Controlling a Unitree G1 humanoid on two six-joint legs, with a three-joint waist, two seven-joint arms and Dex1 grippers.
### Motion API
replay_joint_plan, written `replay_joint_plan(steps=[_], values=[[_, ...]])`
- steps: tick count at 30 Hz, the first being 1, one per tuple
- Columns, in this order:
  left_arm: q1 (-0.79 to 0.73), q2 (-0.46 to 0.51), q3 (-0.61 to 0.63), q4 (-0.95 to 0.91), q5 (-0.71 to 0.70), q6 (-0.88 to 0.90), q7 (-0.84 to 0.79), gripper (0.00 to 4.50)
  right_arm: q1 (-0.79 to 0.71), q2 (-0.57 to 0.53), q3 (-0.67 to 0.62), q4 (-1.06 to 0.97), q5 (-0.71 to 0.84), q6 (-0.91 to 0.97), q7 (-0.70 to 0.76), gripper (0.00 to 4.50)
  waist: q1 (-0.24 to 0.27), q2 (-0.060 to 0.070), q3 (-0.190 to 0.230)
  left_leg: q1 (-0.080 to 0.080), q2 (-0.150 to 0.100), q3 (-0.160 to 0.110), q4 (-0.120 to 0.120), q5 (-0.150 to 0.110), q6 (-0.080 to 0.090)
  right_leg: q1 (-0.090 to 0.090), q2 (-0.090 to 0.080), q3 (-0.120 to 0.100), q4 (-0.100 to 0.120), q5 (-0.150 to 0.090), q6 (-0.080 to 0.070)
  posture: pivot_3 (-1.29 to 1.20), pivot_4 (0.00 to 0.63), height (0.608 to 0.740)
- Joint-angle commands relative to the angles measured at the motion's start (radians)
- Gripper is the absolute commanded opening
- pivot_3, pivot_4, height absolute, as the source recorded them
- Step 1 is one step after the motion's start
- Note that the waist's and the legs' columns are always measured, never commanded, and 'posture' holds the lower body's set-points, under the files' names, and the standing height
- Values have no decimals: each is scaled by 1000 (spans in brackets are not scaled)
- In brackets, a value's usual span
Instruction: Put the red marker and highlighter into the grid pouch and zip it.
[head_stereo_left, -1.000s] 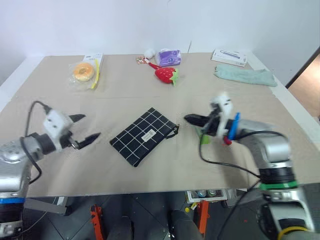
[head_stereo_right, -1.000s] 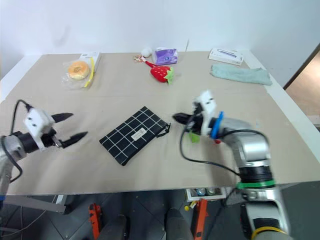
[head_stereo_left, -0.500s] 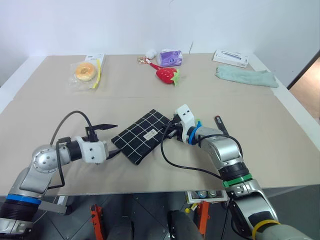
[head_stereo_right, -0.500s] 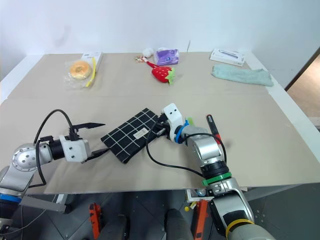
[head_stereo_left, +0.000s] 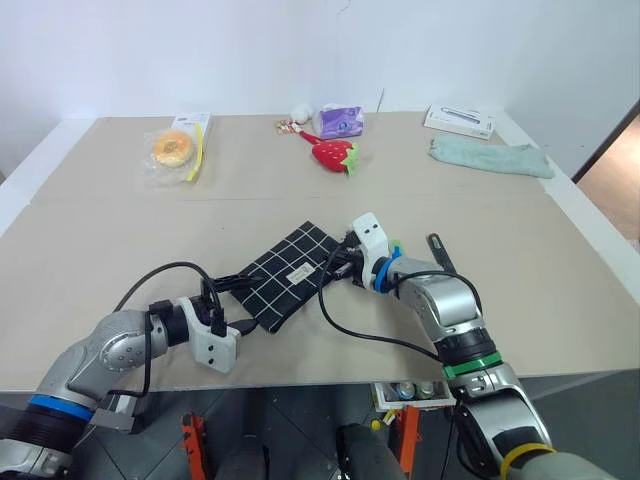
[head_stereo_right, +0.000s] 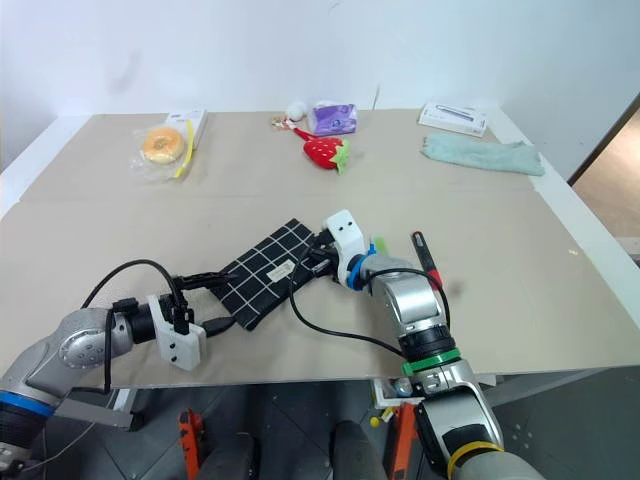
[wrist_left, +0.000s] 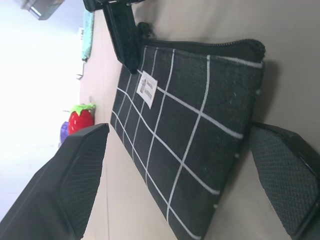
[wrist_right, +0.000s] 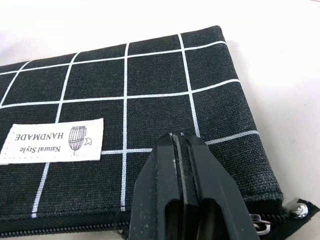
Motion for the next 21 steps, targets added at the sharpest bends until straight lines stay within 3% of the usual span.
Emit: replay_joint_plan(steps=[1,7,16,21], values=[[-38,-27,-52,39,51,1,28,4500,17,15,17,-9,1,29,4,79,0,0,-1,0,0,0,0,0,0,0,0,0,0,0,0,0,150,740],[-98,-59,-87,63,35,18,41,4500,14,22,10,-7,-1,30,-4,79,-2,1,-1,1,0,0,0,1,1,0,1,0,1,0,0,0,150,740],[-45,-71,-113,-49,-27,109,-20,4500,14,30,4,-7,-3,28,-15,79,-3,1,-1,1,1,0,0,1,1,0,1,0,1,0,0,0,150,740],[-39,-77,-118,-75,-39,137,-31,2364,10,33,5,0,-4,26,-14,0,-3,1,-1,1,1,0,0,1,1,0,2,0,1,0,0,0,150,740]])
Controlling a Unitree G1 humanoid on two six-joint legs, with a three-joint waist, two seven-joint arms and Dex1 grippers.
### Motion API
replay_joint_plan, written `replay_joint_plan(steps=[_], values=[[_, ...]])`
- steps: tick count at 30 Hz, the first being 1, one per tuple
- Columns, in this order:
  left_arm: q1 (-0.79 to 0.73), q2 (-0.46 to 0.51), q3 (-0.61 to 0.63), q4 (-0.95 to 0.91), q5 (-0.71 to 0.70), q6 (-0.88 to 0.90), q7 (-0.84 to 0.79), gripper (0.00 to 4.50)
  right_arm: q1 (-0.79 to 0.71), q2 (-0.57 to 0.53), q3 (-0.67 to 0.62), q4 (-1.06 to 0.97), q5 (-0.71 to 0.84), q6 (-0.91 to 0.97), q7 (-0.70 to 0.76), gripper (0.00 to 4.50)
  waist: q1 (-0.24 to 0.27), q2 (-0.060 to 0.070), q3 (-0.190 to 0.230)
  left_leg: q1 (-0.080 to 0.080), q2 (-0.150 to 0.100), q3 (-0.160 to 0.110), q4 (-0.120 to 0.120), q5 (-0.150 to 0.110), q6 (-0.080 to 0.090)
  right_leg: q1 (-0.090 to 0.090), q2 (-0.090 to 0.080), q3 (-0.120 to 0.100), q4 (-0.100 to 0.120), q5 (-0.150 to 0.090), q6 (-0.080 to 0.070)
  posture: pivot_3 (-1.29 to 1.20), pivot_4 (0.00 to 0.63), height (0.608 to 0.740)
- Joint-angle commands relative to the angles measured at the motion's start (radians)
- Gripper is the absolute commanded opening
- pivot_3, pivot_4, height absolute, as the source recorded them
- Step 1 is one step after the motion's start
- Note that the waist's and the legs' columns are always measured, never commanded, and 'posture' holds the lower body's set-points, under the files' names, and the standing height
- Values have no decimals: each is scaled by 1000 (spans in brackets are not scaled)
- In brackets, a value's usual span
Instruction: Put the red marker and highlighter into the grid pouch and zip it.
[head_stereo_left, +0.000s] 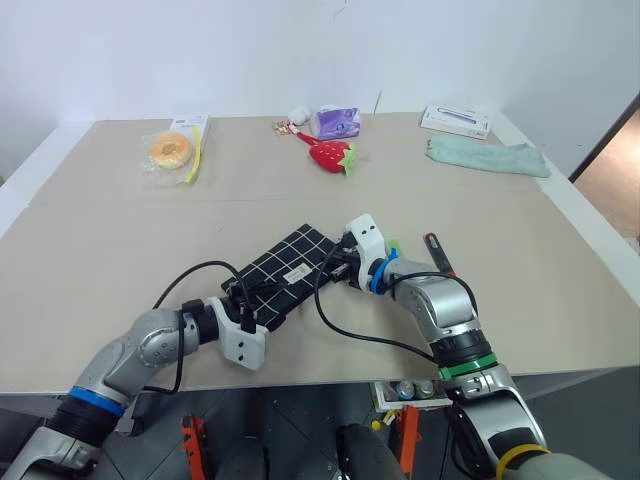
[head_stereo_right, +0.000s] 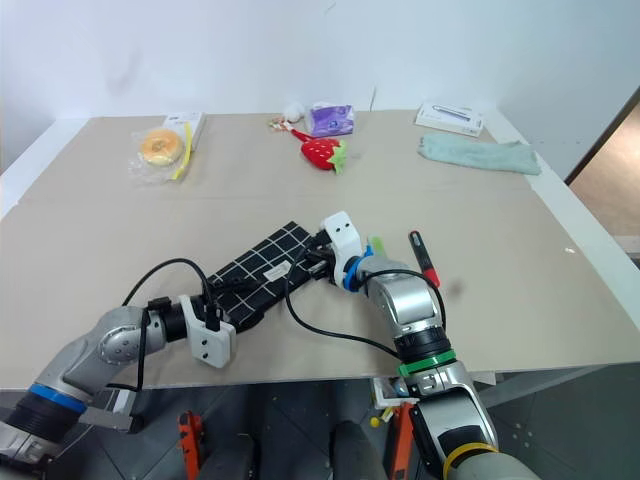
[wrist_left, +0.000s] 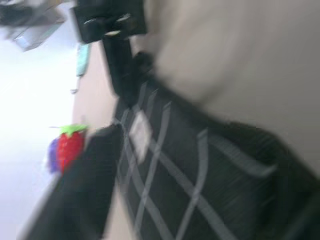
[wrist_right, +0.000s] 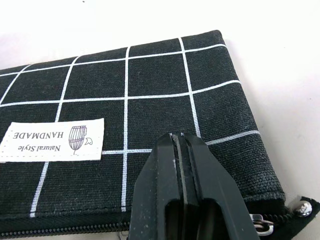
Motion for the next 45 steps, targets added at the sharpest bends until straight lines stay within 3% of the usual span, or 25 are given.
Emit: replay_joint_plan(steps=[1,4,5,14,19,20,23,28,41,45], values=[[-2,-2,1,-35,-19,10,0,1742,8,9,12,4,-3,12,1,0,0,0,0,0,0,0,0,0,0,0,0,0,0,0,0,0,150,740],[-1,4,3,-29,-20,25,-6,170,5,10,13,5,-4,13,3,0,0,1,-1,0,1,0,0,0,0,0,1,0,0,0,0,0,150,740],[-1,6,4,-26,-18,30,-7,69,6,10,13,5,-4,13,3,0,0,2,-1,0,1,0,0,0,0,0,1,0,0,0,0,0,150,740],[-9,4,8,-22,-32,42,-6,69,25,8,-2,-30,4,-41,10,0,0,2,-1,0,1,0,0,0,0,0,1,0,0,-1,-1,0,150,740],[1,-2,23,-29,-75,56,-3,69,66,-29,-74,-190,96,-106,90,0,0,3,0,-2,1,0,-1,0,0,-2,1,0,0,-1,-1,0,150,740],[4,1,24,-31,-81,56,-5,0,78,-53,-93,-233,126,-81,113,661,0,3,1,-2,1,0,-1,0,0,-2,1,0,0,-1,-1,0,150,740],[11,9,21,-26,-87,46,-6,0,108,-134,-132,-309,151,-48,137,1918,2,3,1,-3,0,-1,-1,0,0,-2,1,0,0,-1,-1,0,150,740],[12,14,16,-44,-100,43,-17,0,131,-238,-142,-286,114,-18,117,4470,0,3,1,-2,1,-1,-2,0,0,-2,1,0,-1,-5,-6,0,150,740],[-9,11,15,-42,-100,37,-16,0,56,-183,-34,-171,44,51,52,4470,0,3,1,-3,1,-1,-2,0,0,-3,2,1,-1,-5,-7,0,150,740],[-6,10,14,-46,-99,40,-16,0,46,-182,-15,-133,21,44,50,2616,0,3,1,-3,1,-1,-2,0,1,-3,2,1,-1,-5,-6,0,150,740]])
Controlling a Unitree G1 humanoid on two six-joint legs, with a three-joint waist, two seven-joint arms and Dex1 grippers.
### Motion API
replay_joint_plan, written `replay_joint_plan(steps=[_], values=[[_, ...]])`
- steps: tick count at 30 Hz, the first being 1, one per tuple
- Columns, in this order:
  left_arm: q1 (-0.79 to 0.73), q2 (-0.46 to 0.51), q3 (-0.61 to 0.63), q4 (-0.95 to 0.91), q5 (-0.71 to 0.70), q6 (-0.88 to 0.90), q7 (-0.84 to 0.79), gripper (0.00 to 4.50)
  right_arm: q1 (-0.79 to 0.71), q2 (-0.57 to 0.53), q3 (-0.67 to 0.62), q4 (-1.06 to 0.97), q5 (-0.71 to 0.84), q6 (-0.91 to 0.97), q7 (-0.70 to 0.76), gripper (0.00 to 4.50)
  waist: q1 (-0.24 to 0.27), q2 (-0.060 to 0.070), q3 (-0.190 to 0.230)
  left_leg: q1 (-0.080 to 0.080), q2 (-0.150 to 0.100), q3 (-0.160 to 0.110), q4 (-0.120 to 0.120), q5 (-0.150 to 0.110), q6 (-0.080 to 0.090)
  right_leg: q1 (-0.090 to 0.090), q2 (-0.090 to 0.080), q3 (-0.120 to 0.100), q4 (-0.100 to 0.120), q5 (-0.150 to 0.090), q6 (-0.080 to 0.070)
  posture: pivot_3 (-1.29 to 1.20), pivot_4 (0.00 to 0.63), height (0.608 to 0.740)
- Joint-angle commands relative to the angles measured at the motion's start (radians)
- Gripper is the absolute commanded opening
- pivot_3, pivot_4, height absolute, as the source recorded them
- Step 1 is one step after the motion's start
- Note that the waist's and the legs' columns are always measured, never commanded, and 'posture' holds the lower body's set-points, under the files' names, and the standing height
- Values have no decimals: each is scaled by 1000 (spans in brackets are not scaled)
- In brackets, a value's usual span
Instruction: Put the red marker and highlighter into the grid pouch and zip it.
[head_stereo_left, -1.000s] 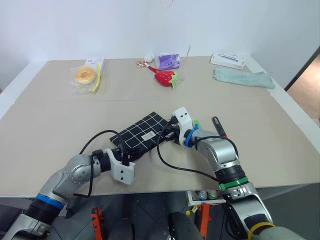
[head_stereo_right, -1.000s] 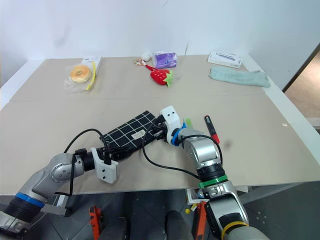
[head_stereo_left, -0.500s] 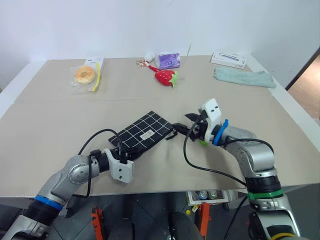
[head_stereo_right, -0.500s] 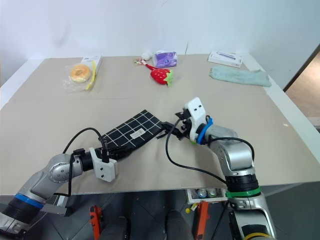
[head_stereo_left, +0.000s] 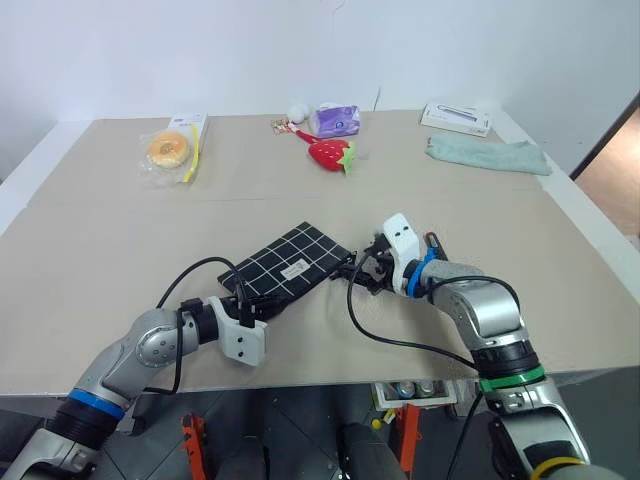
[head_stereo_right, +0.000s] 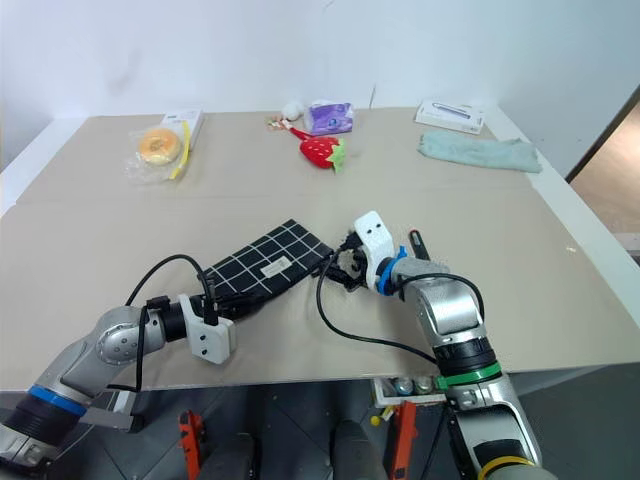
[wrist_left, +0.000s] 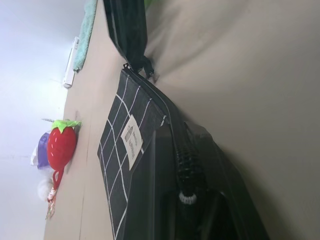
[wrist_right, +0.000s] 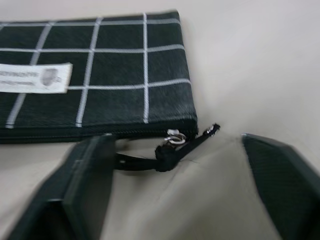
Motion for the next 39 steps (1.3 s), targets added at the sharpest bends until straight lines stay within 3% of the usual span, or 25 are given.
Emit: replay_joint_plan(steps=[1,3,5,10,26,33,39], values=[[-6,0,10,-28,-16,-2,2,0,-25,-6,9,0,-17,-9,4,2024,0,0,0,0,0,0,0,0,0,0,0,0,0,0,0,0,150,740],[-6,-1,11,-29,-16,0,2,0,-24,-9,14,-2,-21,-11,12,1181,0,0,0,0,0,0,0,0,0,0,0,0,0,0,0,0,150,740],[-6,-1,12,-29,-18,-1,3,0,-25,-15,28,-5,-32,-18,17,65,-1,0,0,0,0,0,0,0,1,0,0,0,0,0,0,0,150,740],[-10,-4,11,-28,-20,1,4,0,-22,-13,37,-14,-39,-35,27,17,-1,0,0,0,1,0,0,0,1,0,1,0,0,0,0,0,150,740],[-20,-17,14,-19,-18,2,16,0,82,-63,162,-316,60,-33,262,17,0,0,0,0,1,0,0,-1,2,0,1,0,0,0,2,0,150,740],[-20,-28,21,-36,-33,2,12,0,63,-67,170,-162,-75,-79,142,17,1,-1,0,0,0,0,1,-1,2,0,1,0,0,-1,-1,0,150,740],[-17,-23,20,-40,-45,0,6,0,45,-74,158,-116,-106,-113,124,17,1,-1,0,1,1,0,1,-1,2,0,1,0,0,-1,-1,0,150,740]])
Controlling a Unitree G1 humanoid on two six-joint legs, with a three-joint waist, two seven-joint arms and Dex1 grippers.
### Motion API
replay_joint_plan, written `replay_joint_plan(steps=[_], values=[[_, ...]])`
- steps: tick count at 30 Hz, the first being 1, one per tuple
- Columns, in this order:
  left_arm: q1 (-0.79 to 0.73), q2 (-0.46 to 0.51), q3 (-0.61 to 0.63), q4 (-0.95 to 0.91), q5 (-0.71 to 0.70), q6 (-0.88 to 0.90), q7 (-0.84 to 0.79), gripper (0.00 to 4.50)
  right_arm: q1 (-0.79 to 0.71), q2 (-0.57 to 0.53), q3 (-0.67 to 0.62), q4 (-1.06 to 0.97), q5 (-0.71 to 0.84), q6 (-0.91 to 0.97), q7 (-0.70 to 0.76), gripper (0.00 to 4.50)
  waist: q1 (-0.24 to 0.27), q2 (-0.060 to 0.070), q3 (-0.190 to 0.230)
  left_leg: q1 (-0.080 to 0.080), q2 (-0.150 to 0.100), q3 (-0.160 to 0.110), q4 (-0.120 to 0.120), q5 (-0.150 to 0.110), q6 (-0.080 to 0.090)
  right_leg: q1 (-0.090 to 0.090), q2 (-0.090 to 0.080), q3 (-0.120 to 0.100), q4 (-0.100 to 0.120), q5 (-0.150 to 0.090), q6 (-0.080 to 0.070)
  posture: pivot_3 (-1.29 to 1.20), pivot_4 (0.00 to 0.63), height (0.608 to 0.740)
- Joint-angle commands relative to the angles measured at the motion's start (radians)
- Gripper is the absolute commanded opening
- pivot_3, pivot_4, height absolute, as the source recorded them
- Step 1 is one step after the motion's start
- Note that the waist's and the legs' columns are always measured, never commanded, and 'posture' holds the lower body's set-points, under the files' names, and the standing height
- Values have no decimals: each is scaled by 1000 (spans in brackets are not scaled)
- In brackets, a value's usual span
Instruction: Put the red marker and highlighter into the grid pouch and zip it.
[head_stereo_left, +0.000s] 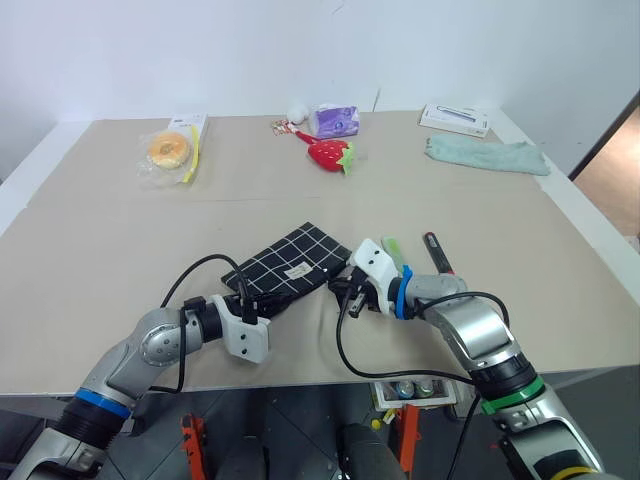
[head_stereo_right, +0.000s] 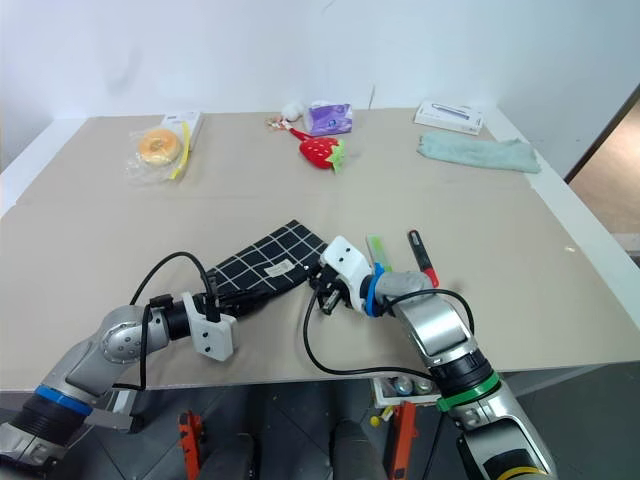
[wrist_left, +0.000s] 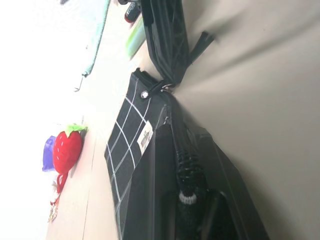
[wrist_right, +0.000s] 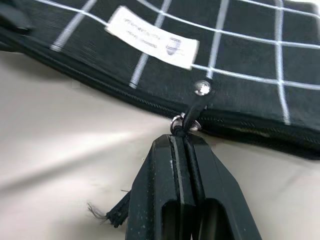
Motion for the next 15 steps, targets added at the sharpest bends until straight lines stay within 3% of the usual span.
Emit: replay_joint_plan(steps=[1,8,15], values=[[-11,5,19,-37,-24,-7,3,0,-9,-11,-13,11,-22,-13,-7,17,0,0,0,0,0,0,0,0,0,0,0,0,0,0,0,0,150,740],[-15,5,19,-34,-25,-7,2,0,52,-3,47,-221,96,21,132,17,-1,0,0,0,0,-1,-1,-1,1,0,0,0,0,1,3,0,150,740],[-19,3,17,-29,-25,-6,4,0,45,18,35,-247,114,47,118,17,0,0,0,-1,0,-1,0,-1,2,0,0,0,0,-1,1,0,150,740]])
